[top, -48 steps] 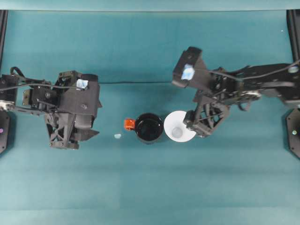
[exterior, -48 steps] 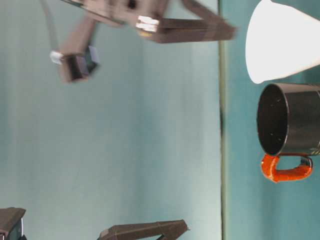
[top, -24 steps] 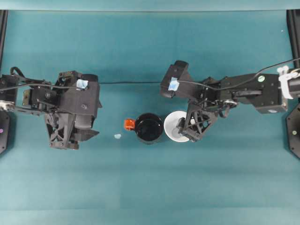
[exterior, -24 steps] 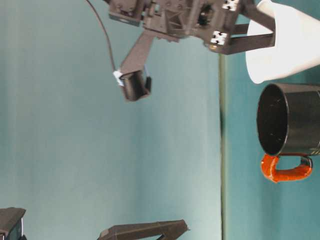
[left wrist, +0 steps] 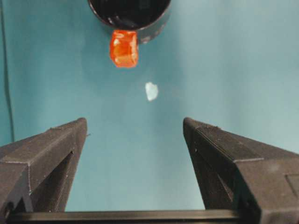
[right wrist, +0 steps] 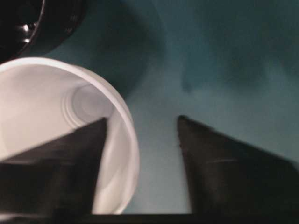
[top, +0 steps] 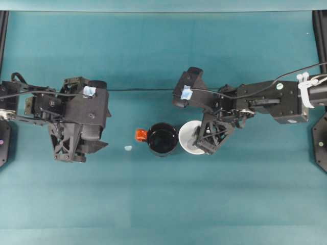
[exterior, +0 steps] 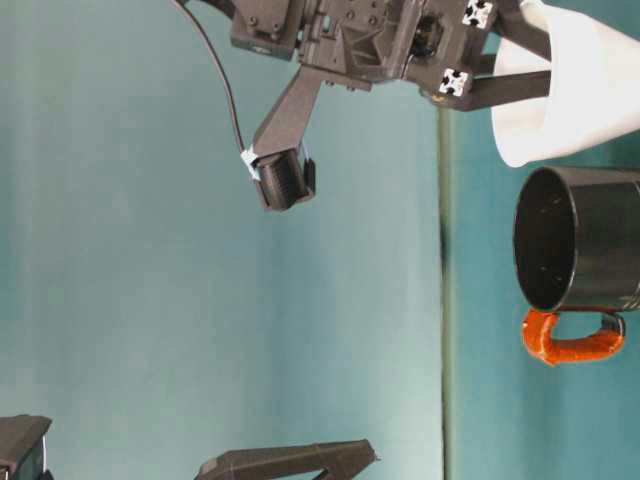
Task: Put the paper cup into the moved red handle cup holder.
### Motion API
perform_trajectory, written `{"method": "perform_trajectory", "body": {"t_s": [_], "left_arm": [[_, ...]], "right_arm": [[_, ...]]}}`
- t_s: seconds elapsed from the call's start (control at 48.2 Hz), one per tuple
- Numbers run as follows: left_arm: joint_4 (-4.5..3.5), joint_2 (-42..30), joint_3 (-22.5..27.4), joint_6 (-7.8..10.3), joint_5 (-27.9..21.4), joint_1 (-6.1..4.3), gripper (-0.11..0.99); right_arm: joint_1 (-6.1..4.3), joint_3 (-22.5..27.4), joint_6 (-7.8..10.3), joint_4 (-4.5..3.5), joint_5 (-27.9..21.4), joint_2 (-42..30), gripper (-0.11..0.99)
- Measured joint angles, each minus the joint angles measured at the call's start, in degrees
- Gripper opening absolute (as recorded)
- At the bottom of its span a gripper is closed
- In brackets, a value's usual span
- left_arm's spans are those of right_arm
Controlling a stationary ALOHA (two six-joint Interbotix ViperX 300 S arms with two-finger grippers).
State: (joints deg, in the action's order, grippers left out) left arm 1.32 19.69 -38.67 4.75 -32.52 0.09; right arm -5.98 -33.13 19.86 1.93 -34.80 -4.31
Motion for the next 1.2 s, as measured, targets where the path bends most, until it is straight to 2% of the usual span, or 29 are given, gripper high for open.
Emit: {"method": "perform_trajectory", "body": {"t_s": [0.104, 0.145, 0.187, 0.29, 0.477, 0.643, 0.809, 0.954, 1.017, 1.203], "left_arm": [[0.0, 0.1, 0.0, 0.0, 0.0, 0.0, 0.88], [-0.09, 0.0, 0.0, 0.0, 0.0, 0.09, 0.88], [-0.09, 0.1, 0.0, 0.0, 0.0, 0.09, 0.88], [-0.09, 0.0, 0.0, 0.0, 0.0, 0.0, 0.88], [-0.09, 0.0, 0.0, 0.0, 0.0, 0.09, 0.88], [0.0, 0.0, 0.0, 0.0, 0.0, 0.0, 0.88], [-0.09, 0.0, 0.0, 0.0, 0.0, 0.09, 0.88], [0.0, 0.1, 0.0, 0.0, 0.0, 0.09, 0.88], [-0.09, 0.0, 0.0, 0.0, 0.0, 0.0, 0.88], [-0.09, 0.1, 0.0, 0.0, 0.0, 0.09, 0.88]], "right_arm": [[0.18, 0.4, 0.0, 0.7, -0.4, 0.0, -0.05], [0.18, 0.6, 0.0, 1.41, -0.6, 0.0, -0.08], [0.18, 0.7, 0.0, 1.76, -0.7, 0.1, -0.1], [0.18, 0.8, 0.0, 2.46, -0.8, 0.0, -0.11], [0.18, 0.8, 0.0, 3.25, -0.9, 0.0, -0.11], [0.18, 1.2, 0.0, 3.96, -4.0, 0.4, -0.11], [-0.09, 2.9, 0.0, 3.87, -10.5, 3.3, -0.11], [-1.58, 4.7, 0.0, 3.34, -17.1, 7.4, -0.11], [-2.02, 5.2, 0.0, 3.25, -18.9, 9.2, -0.11], [-2.11, 6.2, 0.0, 3.25, -21.4, 14.2, -0.11]]}}
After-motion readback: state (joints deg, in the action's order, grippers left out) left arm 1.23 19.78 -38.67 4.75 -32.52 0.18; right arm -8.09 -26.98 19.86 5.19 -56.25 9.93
